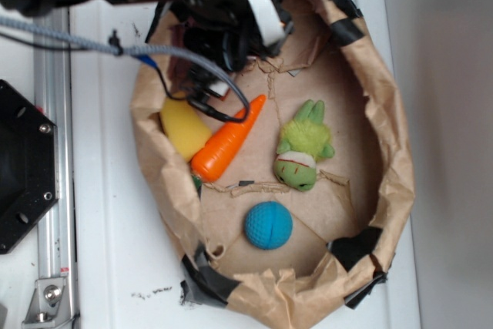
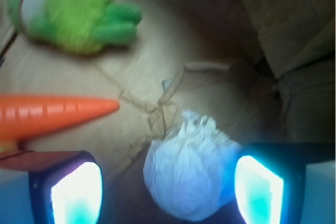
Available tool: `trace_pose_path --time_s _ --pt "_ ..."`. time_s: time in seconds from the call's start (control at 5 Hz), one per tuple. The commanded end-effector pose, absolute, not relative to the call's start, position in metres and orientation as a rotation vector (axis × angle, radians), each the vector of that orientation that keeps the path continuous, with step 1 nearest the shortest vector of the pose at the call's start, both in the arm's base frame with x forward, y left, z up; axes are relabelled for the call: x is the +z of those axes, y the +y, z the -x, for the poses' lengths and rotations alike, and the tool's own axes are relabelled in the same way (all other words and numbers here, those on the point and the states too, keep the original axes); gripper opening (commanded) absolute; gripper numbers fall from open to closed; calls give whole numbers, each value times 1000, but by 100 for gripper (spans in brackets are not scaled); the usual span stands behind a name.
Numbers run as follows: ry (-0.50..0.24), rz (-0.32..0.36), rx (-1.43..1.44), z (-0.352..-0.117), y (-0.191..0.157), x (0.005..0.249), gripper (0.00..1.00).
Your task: Grab the white paper.
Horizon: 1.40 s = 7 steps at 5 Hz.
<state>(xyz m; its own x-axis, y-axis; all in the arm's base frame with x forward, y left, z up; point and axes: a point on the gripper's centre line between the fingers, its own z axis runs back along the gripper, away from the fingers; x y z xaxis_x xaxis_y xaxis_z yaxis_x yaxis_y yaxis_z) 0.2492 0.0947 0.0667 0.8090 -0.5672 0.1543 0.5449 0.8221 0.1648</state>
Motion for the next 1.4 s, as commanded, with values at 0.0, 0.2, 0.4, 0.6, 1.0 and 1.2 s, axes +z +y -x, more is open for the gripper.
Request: trace_pose_path --time_s 0.0,0.2,0.4,0.6,1.0,1.2 --pt "-122 -172 -600 -262 108 40 100" --pt "-128 -189 -659 -258 85 42 100" --pt "-137 -172 -688 -255 75 47 100" --pt "-109 -132 -724 -252 66 47 100" --pt "-78 -157 -684 -264 76 26 100" --pt "-69 -186 -653 -275 82 15 100"
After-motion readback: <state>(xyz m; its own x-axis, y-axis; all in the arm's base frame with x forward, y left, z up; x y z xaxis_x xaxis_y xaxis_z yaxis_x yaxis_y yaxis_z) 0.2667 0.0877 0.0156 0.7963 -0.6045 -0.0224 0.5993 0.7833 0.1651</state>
